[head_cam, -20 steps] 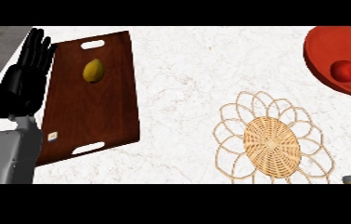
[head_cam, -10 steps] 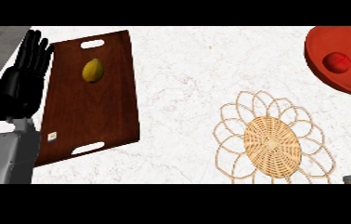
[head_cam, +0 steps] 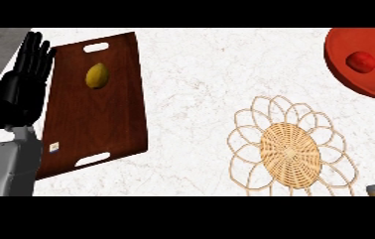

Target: Pick the tomato from the placemat and place it in the bowl

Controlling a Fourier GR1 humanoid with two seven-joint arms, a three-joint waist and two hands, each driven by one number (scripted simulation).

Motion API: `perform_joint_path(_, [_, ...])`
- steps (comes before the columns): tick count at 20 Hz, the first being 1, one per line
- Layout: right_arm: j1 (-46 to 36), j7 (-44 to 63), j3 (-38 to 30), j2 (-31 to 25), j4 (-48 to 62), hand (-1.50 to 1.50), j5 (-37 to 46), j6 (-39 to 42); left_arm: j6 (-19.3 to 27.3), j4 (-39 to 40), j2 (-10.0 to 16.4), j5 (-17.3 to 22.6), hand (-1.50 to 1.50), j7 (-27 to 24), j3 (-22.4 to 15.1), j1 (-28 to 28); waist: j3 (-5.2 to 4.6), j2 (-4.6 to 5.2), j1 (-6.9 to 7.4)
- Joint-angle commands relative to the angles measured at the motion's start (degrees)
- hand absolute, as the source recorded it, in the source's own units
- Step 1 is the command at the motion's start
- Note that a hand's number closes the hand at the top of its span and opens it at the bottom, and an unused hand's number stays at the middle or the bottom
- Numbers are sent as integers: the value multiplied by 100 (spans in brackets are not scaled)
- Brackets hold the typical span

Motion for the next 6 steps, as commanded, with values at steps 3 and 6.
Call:
perform_joint_path(3, [400,-186,-261,-287,57,-150,-263,557,-29,-9,-36,32,0,-104,24,118,22,10,-51])
perform_joint_path(6, [504,-206,-289,-391,12,-150,-290,653,12,-65,44,45,0,66,59,-41,40,19,-26])
